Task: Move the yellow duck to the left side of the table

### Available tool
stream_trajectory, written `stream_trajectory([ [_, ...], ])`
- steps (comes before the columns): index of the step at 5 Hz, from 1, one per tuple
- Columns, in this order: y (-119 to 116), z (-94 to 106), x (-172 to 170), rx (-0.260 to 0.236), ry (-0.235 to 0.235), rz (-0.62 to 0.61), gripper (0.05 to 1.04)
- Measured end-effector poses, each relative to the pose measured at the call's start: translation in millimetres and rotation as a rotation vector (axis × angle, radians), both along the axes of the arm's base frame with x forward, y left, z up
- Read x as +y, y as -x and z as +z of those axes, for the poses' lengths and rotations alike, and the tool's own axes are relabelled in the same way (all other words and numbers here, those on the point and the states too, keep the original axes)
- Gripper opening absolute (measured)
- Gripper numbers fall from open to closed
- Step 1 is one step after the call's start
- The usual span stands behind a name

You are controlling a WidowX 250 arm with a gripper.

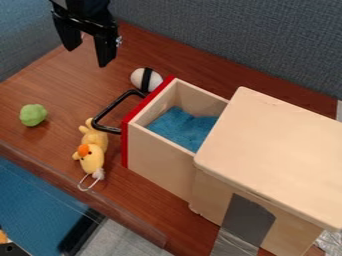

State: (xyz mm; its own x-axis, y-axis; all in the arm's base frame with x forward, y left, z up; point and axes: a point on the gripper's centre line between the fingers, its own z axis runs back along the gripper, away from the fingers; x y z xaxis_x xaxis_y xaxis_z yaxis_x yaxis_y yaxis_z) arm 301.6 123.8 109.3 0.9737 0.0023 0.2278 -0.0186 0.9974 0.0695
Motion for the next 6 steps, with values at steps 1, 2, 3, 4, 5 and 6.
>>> stream_trajectory([
  [1, 3.9, -10.2, -1.9, 0.029, 0.014, 0.004, 1.0],
  [2, 28.4, -33.8, -22.8, 0.083, 0.052, -0.019, 1.0],
  [3, 49.7, -40.0, -46.8, 0.09, 0.079, -0.064, 1.0],
  [4, 68.8, -54.8, -68.3, 0.128, 0.089, -0.075, 1.0],
  [5, 70.7, -70.7, -73.2, 0.173, 0.044, -0.024, 1.0],
  [6, 71.4, -87.9, -72.4, 0.218, -0.007, 0.022, 1.0],
])
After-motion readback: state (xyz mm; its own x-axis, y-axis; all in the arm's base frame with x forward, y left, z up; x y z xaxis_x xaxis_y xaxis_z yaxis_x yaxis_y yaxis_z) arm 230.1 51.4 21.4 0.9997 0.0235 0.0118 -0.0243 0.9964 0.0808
